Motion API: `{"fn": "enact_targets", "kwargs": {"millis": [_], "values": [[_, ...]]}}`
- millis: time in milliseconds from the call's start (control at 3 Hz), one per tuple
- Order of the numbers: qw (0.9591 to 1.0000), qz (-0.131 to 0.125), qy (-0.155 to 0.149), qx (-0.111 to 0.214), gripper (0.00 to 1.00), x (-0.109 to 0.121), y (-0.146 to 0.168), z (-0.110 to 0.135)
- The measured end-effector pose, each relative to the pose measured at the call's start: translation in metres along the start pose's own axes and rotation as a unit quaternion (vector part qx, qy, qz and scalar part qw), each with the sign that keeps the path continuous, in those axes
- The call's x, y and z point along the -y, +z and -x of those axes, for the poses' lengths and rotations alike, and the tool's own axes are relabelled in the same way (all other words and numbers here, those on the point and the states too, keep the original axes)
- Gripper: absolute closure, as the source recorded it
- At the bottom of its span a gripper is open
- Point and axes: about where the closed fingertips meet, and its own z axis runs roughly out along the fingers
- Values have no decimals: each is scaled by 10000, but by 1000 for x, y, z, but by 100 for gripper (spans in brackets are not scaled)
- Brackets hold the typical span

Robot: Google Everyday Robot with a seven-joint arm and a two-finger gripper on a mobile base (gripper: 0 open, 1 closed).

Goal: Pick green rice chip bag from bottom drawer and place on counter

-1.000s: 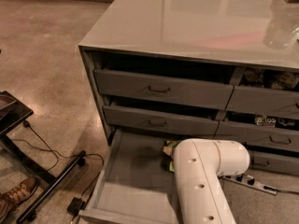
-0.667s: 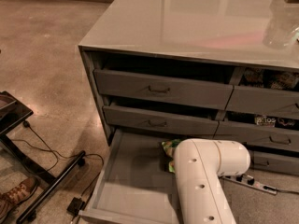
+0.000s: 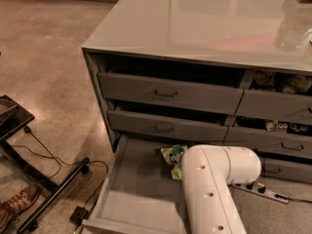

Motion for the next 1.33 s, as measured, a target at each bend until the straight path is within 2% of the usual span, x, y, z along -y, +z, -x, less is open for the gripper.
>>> {"fn": "enact_targets", "kwargs": {"millis": [333,1333], "values": [[10000,0,0,0,100,0,0,0],[10000,1,0,0,100,-3,-12,9]]}}
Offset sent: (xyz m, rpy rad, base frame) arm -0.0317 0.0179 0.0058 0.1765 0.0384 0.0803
